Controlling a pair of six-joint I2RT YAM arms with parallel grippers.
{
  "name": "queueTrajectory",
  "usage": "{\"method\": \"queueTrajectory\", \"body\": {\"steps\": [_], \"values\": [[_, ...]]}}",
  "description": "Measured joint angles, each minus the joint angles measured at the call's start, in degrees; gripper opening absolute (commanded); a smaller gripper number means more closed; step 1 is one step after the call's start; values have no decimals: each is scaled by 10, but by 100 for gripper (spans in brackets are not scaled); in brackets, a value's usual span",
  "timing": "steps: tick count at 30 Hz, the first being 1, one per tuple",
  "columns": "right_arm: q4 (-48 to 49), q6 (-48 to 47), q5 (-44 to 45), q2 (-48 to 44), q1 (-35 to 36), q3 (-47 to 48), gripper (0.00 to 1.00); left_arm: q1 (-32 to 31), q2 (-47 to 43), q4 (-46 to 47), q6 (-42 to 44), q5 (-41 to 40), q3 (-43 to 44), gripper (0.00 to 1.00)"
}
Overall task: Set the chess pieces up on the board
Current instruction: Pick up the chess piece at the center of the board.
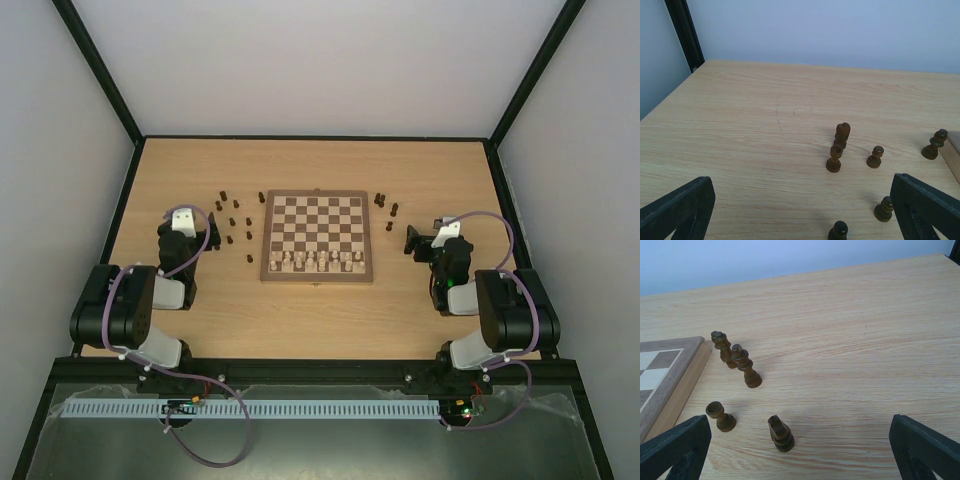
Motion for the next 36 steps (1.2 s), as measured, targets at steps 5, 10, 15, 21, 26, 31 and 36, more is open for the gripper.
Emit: {"method": "queueTrajectory", "body": {"steps": [5, 10, 15, 21, 26, 31, 36], "values": [[0, 0, 0, 0, 0, 0, 99, 0, 0, 0, 0, 0, 0, 99], [0, 0, 1, 0, 0, 0, 99, 0, 0, 0, 0, 0, 0, 99], [0, 0, 2, 0, 0, 0, 99, 0, 0, 0, 0, 0, 0, 99], [-5, 2, 5, 0, 0, 2, 99, 0, -1, -9, 0, 0, 4, 99], [-97, -5, -5, -46, 3, 44, 99, -17, -39, -128, 3, -13, 79, 99], [-231, 35, 5, -205, 14, 97, 98, -42, -177, -215, -4, -19, 96, 99], [-436, 126, -4, -289, 16, 286, 99, -84, -287, -323, -56, -68, 181, 99]]}}
